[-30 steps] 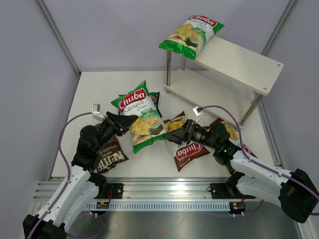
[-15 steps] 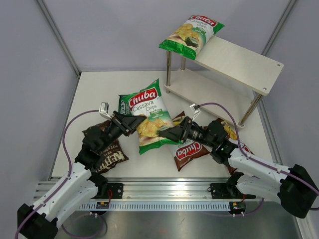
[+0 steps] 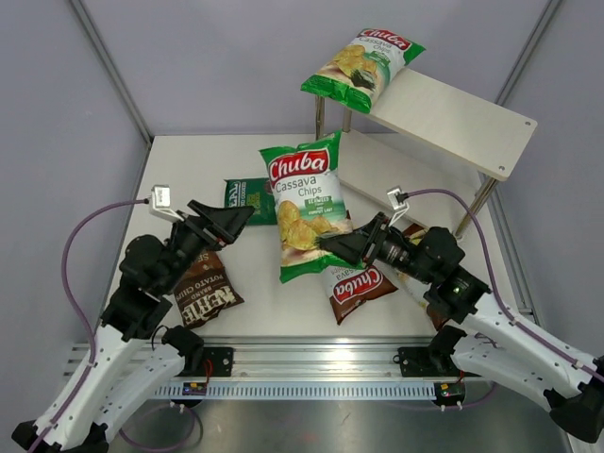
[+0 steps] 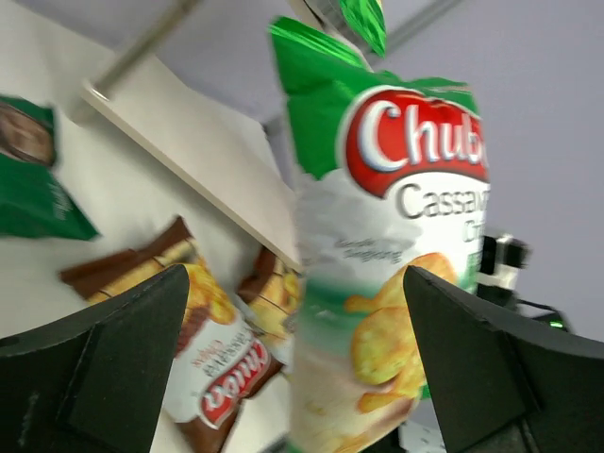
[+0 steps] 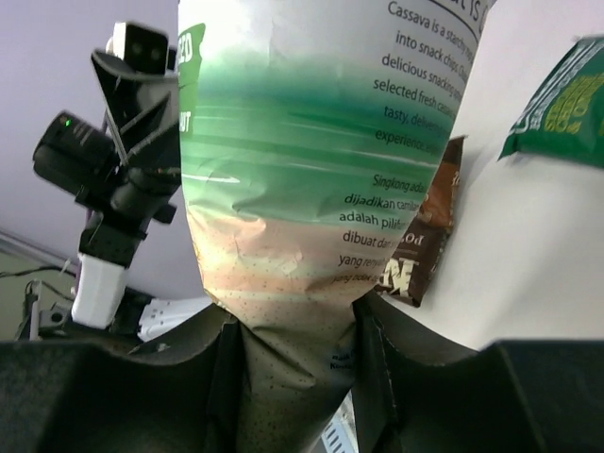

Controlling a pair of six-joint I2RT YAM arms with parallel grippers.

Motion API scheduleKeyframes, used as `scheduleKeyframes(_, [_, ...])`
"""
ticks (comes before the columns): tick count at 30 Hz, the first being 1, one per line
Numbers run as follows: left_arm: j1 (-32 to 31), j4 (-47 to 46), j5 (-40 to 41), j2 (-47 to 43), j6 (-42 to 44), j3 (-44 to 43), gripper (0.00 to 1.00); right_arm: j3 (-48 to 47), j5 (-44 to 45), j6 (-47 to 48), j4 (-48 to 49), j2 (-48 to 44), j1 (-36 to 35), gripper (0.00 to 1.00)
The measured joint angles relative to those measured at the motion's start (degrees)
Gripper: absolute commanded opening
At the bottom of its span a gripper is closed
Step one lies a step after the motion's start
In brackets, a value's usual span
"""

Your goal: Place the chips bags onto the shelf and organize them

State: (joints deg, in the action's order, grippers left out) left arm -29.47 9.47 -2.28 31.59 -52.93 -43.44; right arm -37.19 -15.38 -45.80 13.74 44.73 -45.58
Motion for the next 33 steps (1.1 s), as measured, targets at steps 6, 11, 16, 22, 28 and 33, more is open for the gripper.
scheduleKeyframes(6, [0.0,11.8,9.6,-4.3,9.9,-5.5,0.99,-14.1,6.7,5.7,-13.7,-0.6,0.2,0.23])
scheduleKeyframes(11, [0.0,21.4,14.0,-3.7,17.8,-11.0,0.99,-31.0,12.8,10.0,-23.6,3.5,5.9,0.22])
scheduleKeyframes(16, [0.0,26.0,15.7,-3.7,22.9,-13.0,0.99,-47.2,9.4,9.6,-27.8,12.5,23.0,0.22])
scheduleKeyframes(22, [0.0,30.1,16.0,-3.8,26.9,-13.0,0.99,-52.5,-1.4,2.0,-28.0,20.8,43.9,0.23])
scheduleKeyframes(28, [0.0,31.7,16.4,-4.9,30.1,-12.3,0.99,-46.9,-12.5,-11.1,-20.8,26.2,58.0,0.24])
scheduleKeyframes(33, [0.0,31.8,16.7,-5.0,31.6,-11.5,0.99,-42.2,-14.7,-17.1,-18.7,27.1,58.3,0.29])
